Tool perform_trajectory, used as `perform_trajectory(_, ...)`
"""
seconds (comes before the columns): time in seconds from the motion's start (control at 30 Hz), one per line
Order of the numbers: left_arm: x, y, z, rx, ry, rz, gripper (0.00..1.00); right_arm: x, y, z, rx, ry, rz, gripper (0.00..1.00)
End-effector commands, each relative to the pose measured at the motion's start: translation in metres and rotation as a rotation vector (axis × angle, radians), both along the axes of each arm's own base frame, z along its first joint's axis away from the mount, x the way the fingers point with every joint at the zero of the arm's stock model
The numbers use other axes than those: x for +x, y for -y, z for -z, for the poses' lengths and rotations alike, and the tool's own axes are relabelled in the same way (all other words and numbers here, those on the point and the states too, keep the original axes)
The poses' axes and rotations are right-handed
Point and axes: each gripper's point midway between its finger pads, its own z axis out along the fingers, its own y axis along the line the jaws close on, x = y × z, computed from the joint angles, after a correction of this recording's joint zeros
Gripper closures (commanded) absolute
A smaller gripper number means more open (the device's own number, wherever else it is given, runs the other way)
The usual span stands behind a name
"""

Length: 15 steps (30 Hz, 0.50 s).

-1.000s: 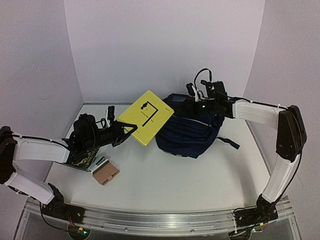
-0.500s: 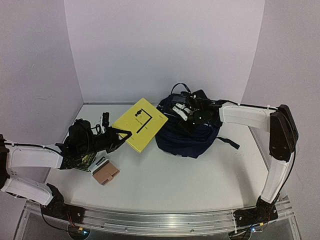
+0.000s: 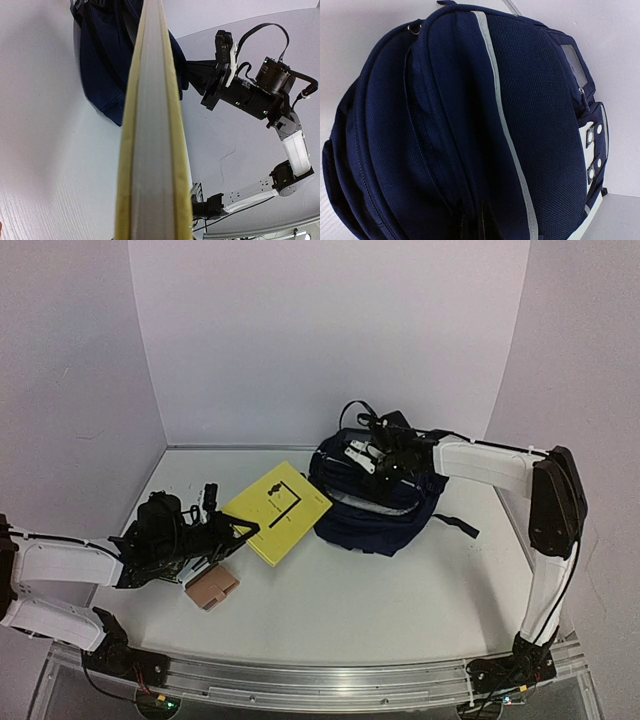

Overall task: Pack the student bag
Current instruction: Place the book in the student bag.

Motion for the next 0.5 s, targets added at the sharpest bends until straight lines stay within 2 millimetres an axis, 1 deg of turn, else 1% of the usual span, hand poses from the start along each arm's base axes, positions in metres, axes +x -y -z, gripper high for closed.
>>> perform_trajectory(0.0, -0.008, 0.016, -0.055, -0.133, 0.154, 0.098, 1.00, -0.010, -0.034, -0.088, 0.244, 0.011, -0.052, 1.00)
perform_trajectory(0.07, -0.011, 0.023, -0.057, -0.148, 0.160, 0.138, 1.00, -0.016, -0.044, -0.107, 0.317, -0.027, -0.074, 1.00)
perform_trajectory(0.1, -0.011, 0.028, -0.059, -0.158, 0.166, 0.155, 1.00, -0.022, -0.049, -0.111, 0.344, -0.060, -0.088, 1.00)
perform_trajectory(0.13, -0.013, 0.031, -0.061, -0.166, 0.167, 0.175, 1.00, -0.023, -0.053, -0.122, 0.374, -0.066, -0.097, 1.00)
perform_trajectory(0.23, -0.010, 0.042, -0.069, -0.190, 0.175, 0.206, 1.00, -0.028, -0.060, -0.140, 0.430, -0.099, -0.106, 1.00)
perform_trajectory(0.33, -0.001, 0.052, -0.075, -0.229, 0.183, 0.216, 1.00, -0.032, -0.066, -0.152, 0.477, -0.122, -0.115, 1.00)
perform_trajectory(0.4, 0.005, 0.061, -0.081, -0.250, 0.189, 0.230, 1.00, -0.034, -0.069, -0.153, 0.500, -0.142, -0.115, 1.00)
perform_trajectory(0.47, 0.016, 0.071, -0.084, -0.274, 0.181, 0.230, 1.00, -0.037, -0.072, -0.153, 0.524, -0.169, -0.114, 1.00)
